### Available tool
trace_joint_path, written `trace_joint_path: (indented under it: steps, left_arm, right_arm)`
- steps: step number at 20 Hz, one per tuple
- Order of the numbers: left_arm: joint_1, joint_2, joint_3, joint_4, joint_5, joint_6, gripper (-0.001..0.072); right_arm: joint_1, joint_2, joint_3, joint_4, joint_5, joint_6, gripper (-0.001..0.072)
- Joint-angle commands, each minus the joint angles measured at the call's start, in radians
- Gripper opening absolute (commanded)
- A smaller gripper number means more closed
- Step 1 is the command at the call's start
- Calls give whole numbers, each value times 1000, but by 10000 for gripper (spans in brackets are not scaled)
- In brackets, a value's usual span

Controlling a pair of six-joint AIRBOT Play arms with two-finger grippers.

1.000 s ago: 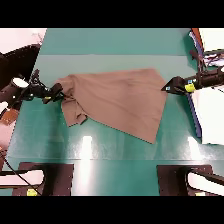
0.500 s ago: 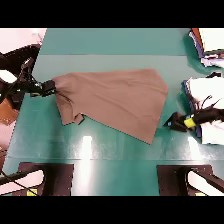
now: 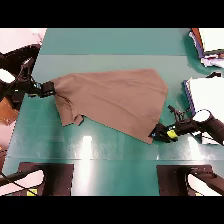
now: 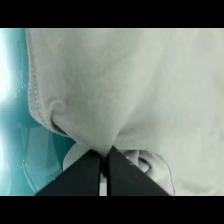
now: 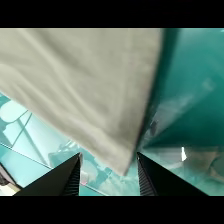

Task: Fold the shirts.

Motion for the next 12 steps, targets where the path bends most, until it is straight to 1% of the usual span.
trace_joint_path:
  steps: [1,2,3,4,5,6,7,8,10,12]
  left_arm:
    - [1,1,1,1,-4,2,29]
    - [1,1,1,1,-7,2,30]
    - [1,1,1,1,-14,2,30]
    - [1,1,1,2,-20,7,30]
    - [1,1,1,2,-28,23,29]
    - [1,1,1,2,-38,27,30]
    - [1,2,2,2,-50,27,29]
    - [1,3,2,2,-63,27,29]
    - [1,35,6,16,-81,27,28]
    - [1,109,35,35,-100,27,28]
  right_arm:
    - [81,-1,-9,-4,-52,35,427]
    - [101,-1,-9,-4,-54,43,426]
    - [125,-1,-9,-4,-56,50,365]
    - [150,-1,-9,-4,-60,50,289]
    - [170,-1,-9,-5,-71,50,284]
    - [187,-1,-9,-4,-87,50,231]
    - [202,0,-6,-5,-101,49,78]
    - [213,0,6,-13,-112,48,14]
    - [213,4,65,-24,-112,30,13]
    - [187,46,177,-103,-94,31,13]
